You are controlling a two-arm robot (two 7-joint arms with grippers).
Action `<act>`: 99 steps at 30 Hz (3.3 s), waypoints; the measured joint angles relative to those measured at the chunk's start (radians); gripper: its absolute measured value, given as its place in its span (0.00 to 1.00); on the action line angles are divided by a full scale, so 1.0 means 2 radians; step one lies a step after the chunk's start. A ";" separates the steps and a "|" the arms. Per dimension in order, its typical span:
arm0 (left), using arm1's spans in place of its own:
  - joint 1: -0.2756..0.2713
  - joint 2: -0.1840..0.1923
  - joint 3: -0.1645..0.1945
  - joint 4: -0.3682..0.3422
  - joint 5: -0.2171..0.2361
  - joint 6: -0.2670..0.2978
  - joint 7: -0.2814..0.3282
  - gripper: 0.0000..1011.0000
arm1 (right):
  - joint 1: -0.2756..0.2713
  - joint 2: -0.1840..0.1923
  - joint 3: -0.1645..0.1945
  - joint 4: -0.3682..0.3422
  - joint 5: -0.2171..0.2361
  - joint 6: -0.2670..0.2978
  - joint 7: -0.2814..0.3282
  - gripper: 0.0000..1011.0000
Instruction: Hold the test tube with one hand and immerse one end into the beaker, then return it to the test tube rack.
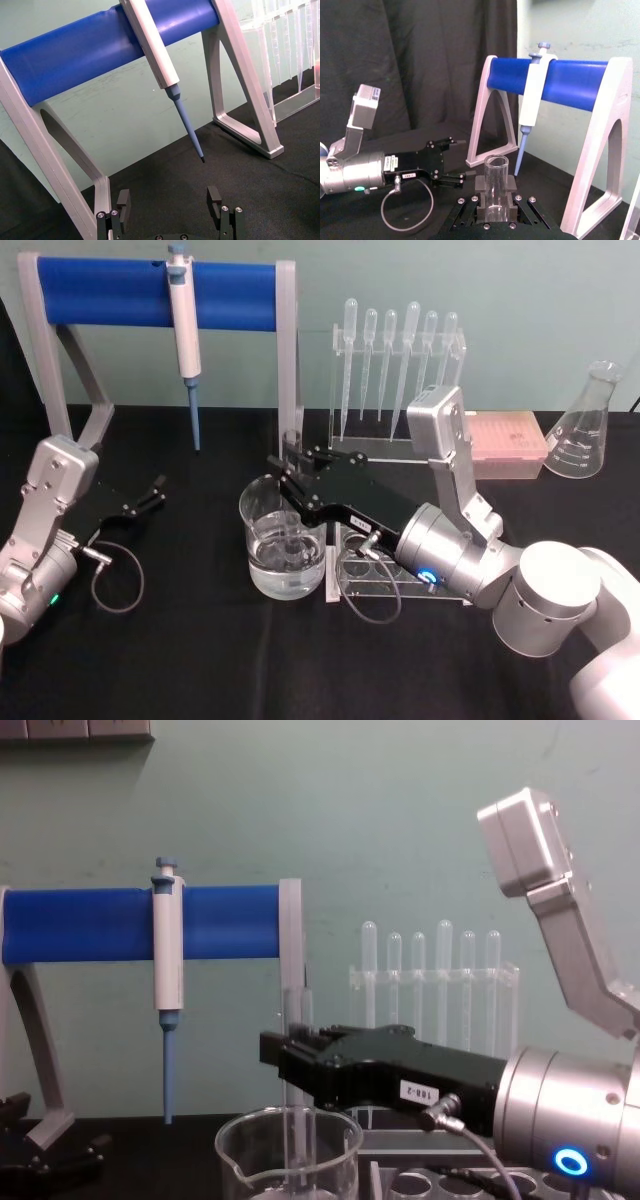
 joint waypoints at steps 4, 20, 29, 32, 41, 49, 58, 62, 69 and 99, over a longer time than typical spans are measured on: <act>0.000 0.000 0.000 0.000 0.000 0.000 0.000 0.99 | -0.002 0.002 0.004 -0.017 0.000 0.001 0.000 0.22; 0.000 0.000 0.000 0.000 0.000 0.000 0.000 0.99 | -0.025 0.047 0.058 -0.161 0.032 0.031 -0.019 0.22; 0.000 0.000 0.000 0.000 0.000 0.000 0.000 0.99 | -0.082 0.097 0.118 -0.211 0.054 0.032 -0.040 0.22; 0.000 0.000 0.000 0.000 0.000 0.000 0.000 0.99 | -0.098 0.105 0.128 -0.211 0.060 0.032 -0.042 0.22; 0.000 0.000 0.000 0.000 0.000 0.000 0.000 0.99 | -0.116 0.111 0.127 -0.182 0.062 0.027 -0.040 0.22; 0.000 0.000 0.000 0.000 0.000 0.000 0.000 0.99 | -0.109 0.103 0.112 -0.157 0.052 0.027 -0.035 0.22; 0.000 0.000 0.000 0.000 0.000 0.000 0.000 0.99 | -0.100 0.097 0.093 -0.137 0.029 0.028 -0.033 0.22; 0.000 0.000 0.000 0.000 0.000 0.000 0.000 0.99 | -0.093 0.095 0.083 -0.125 0.013 0.025 -0.029 0.22; 0.000 0.000 0.000 0.000 0.000 0.000 0.000 0.99 | -0.080 0.092 0.067 -0.103 -0.014 0.024 -0.020 0.22; 0.000 0.000 0.000 0.000 0.000 0.000 0.000 0.99 | -0.200 0.136 0.150 -0.176 -0.019 0.059 -0.072 0.84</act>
